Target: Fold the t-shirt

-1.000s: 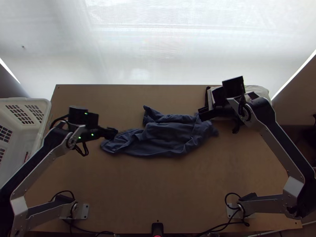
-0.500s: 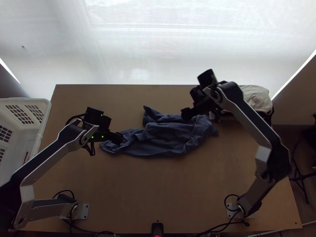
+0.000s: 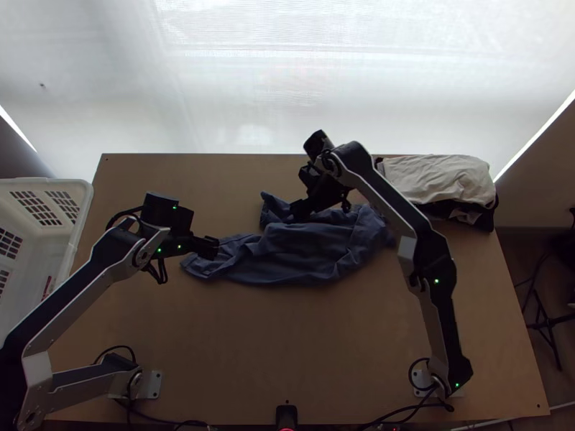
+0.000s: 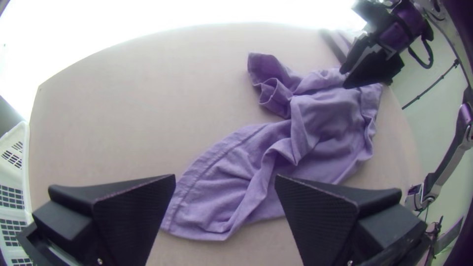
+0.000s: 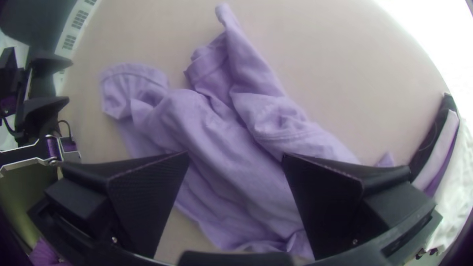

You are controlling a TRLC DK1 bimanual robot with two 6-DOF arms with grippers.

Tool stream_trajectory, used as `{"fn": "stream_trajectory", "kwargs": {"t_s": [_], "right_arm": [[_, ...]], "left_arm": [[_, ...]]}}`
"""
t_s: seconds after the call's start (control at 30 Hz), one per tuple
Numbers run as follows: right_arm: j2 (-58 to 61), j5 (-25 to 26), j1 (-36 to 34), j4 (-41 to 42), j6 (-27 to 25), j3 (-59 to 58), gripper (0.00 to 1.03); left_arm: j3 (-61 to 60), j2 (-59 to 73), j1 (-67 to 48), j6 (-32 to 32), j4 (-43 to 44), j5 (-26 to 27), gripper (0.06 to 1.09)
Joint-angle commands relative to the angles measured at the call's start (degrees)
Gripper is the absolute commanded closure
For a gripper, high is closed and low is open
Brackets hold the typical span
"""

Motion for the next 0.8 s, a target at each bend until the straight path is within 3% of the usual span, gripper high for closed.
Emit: {"fn": "stream_trajectory", "kwargs": {"t_s": [0.0, 0.77], "right_arm": [[6.15, -0.18, 2.47, -0.75, -0.63, 4.58, 0.16], [9.93, 5.53, -0.43, 3.47, -1.86, 5.28, 0.16]], "left_arm": [[-0.01, -1.22, 0.22, -1.42, -0.93, -0.22, 0.10], [-1.50, -6.84, 3.73, -1.69, -5.23, -0.57, 0.10]]}}
